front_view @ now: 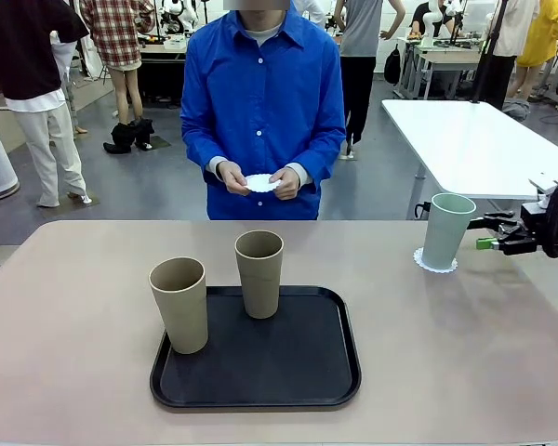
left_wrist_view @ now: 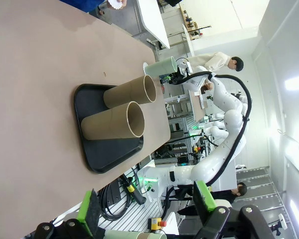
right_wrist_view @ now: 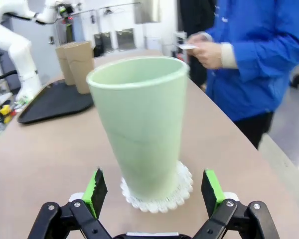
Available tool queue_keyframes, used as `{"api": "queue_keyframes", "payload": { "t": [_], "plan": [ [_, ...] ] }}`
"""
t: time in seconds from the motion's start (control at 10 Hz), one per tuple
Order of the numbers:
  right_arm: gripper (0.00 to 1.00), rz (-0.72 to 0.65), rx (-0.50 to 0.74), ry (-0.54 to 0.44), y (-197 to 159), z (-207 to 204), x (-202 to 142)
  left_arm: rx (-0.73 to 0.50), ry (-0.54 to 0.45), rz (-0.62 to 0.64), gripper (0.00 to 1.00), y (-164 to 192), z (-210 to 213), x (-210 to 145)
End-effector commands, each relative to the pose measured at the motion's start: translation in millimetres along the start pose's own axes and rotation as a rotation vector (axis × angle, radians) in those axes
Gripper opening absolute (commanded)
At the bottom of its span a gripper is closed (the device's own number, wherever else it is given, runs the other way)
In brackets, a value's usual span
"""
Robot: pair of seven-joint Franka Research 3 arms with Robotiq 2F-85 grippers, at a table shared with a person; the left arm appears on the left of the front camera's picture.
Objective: Place coasters on the table and set cups on them.
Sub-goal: Pick up one Reusable plastic cup and place it on a coaster set by the human.
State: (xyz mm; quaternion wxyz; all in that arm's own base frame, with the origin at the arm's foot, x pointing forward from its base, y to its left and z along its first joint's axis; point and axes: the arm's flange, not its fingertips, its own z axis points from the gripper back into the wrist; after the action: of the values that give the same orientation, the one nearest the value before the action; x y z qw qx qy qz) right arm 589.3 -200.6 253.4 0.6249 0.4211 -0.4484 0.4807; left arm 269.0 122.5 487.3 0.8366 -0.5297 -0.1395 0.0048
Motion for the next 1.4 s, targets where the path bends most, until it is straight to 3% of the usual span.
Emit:
{"api": "queue_keyframes", "payload": {
  "t": [0.0, 0.2, 0.4, 0.9, 1.3],
  "plan": [
    [1.0, -0.173, -0.219, 0.167, 36, -7, 35, -0.02, -0.008, -0.01, 1.0, -1, 2, 0],
    [1.0, -0.289, -0.331, 0.261, 67, 4, 70, -0.02, -0.008, -0.01, 1.0, -1, 2, 0],
    [1.0, -0.429, -0.407, 0.419, 102, 11, 110, -0.02, -0.008, -0.01, 1.0, -1, 2, 0],
    [1.0, -0.39, -0.569, 0.578, 172, -16, 210, -0.02, -0.008, -0.01, 1.0, -1, 2, 0],
    [1.0, -0.421, -0.695, 0.788, 196, -73, 248, -0.02, -0.008, -0.01, 1.0, -1, 2, 0]
  ]
}}
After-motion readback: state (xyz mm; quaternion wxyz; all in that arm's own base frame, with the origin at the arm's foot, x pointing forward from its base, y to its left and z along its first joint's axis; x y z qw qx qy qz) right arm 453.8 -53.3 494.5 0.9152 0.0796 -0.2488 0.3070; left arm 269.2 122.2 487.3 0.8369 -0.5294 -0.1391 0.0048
